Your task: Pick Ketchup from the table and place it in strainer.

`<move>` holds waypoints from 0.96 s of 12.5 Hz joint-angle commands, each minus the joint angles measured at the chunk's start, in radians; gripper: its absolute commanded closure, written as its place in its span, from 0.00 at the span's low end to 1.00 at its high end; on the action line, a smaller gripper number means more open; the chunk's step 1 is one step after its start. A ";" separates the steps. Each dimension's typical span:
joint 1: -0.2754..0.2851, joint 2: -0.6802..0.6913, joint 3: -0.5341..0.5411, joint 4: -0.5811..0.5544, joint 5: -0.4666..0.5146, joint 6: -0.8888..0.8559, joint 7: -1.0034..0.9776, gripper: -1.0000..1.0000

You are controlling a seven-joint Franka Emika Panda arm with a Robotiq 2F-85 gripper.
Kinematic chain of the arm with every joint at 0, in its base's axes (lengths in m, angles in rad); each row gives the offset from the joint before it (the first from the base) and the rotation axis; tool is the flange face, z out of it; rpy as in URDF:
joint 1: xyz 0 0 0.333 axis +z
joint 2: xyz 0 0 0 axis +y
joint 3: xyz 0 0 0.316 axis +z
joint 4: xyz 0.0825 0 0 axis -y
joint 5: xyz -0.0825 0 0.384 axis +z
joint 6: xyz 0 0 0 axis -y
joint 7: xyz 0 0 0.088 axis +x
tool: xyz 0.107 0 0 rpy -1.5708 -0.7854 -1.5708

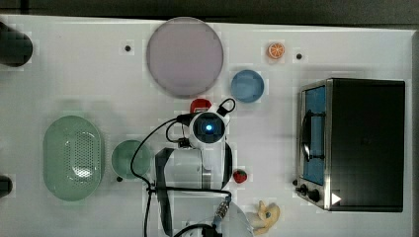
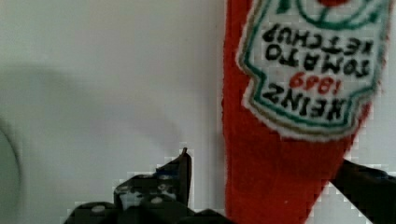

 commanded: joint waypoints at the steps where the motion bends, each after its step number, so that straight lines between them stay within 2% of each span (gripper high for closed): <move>1: -0.012 -0.007 -0.001 0.029 0.000 0.056 -0.039 0.16; 3: -0.011 -0.015 0.001 0.030 0.000 0.055 -0.039 0.39; 7: -0.013 -0.098 0.000 0.044 0.001 -0.025 -0.021 0.39; 12: -0.010 -0.360 0.005 0.132 0.001 -0.398 0.042 0.39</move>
